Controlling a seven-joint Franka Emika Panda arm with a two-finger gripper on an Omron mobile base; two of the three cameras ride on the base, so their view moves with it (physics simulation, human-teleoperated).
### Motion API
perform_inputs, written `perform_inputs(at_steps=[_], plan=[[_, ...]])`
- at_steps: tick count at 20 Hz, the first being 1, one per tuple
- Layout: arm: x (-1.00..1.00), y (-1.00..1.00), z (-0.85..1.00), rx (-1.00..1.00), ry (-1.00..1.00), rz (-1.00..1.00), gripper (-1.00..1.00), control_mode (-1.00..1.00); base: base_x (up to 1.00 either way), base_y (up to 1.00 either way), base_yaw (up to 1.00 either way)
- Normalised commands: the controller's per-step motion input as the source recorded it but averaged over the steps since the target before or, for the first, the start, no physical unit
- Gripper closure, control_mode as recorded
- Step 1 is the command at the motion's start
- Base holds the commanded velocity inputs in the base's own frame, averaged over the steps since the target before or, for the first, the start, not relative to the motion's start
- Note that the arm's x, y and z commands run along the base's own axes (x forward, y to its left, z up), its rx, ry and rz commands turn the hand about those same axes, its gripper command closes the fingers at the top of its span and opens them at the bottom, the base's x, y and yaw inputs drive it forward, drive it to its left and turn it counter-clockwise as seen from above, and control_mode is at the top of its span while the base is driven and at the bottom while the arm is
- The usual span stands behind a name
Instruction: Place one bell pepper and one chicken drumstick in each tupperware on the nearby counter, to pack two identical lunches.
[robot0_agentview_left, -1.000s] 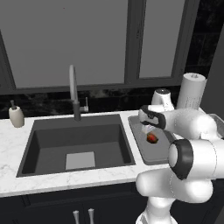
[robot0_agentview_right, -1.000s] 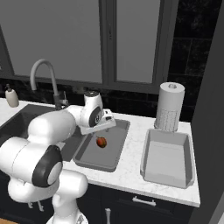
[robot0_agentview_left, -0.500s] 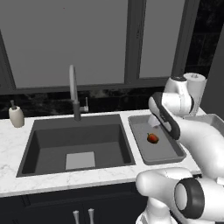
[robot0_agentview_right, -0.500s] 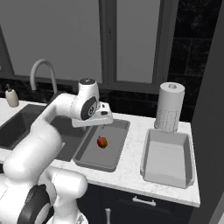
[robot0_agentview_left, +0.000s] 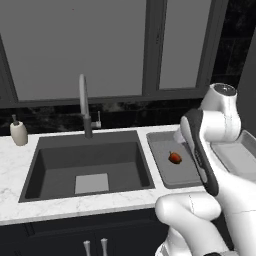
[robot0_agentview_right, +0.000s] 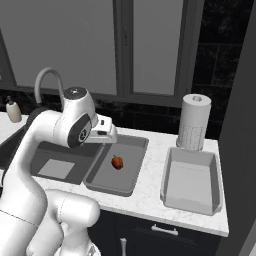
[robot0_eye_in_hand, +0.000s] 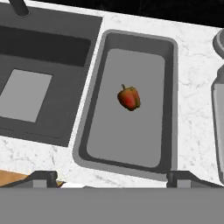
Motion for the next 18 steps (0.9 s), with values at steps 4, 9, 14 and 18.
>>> perform_inputs(at_steps=[4,9,14,18], plan=[[-0.47,0.19,0.63,-0.03,-0.18,-0.04,-1.00,-1.00,0.00,0.00,0.00],[-0.53,0.01,0.34,0.00,-0.13,-0.01,-1.00,-1.00,0.00,0.00,0.00],[-0.88,0.00,0.23,0.08,-0.08,-0.01,-1.00,-1.00,0.00,0.00,0.00],[0.00,0.00,0.00,0.00,0.00,0.00,-1.00,1.00,-1.00,0.00,-0.01]])
